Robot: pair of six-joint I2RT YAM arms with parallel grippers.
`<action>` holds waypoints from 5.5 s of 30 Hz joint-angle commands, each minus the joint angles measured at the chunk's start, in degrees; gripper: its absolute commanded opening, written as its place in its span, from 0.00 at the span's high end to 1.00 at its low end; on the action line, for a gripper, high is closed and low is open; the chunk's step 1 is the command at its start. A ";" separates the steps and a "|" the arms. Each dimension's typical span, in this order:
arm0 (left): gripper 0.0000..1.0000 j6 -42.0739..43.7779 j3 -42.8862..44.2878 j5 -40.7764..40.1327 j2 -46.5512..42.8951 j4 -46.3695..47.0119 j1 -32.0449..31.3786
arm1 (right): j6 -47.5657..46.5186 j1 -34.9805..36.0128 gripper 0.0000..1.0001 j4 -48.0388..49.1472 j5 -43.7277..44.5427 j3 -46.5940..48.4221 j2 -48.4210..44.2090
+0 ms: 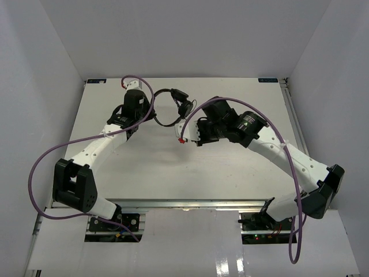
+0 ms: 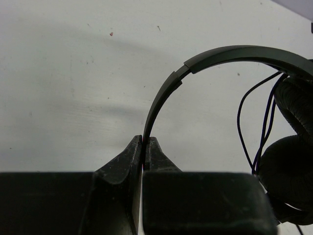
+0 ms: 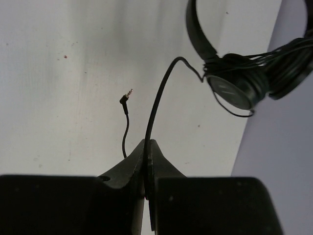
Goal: Wrap the headphones
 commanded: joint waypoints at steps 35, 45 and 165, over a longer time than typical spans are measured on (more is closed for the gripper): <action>1.00 13.63 5.25 17.80 3.73 -11.69 -6.01 | -15.23 3.75 0.92 3.91 18.93 -0.16 -1.96; 1.00 0.99 6.68 21.95 4.52 -4.36 -2.52 | -13.41 6.56 0.92 -1.67 12.88 -7.59 -9.20; 1.00 5.23 35.29 37.94 32.32 -9.51 -11.13 | -46.93 17.67 0.92 9.57 36.39 -14.15 -11.27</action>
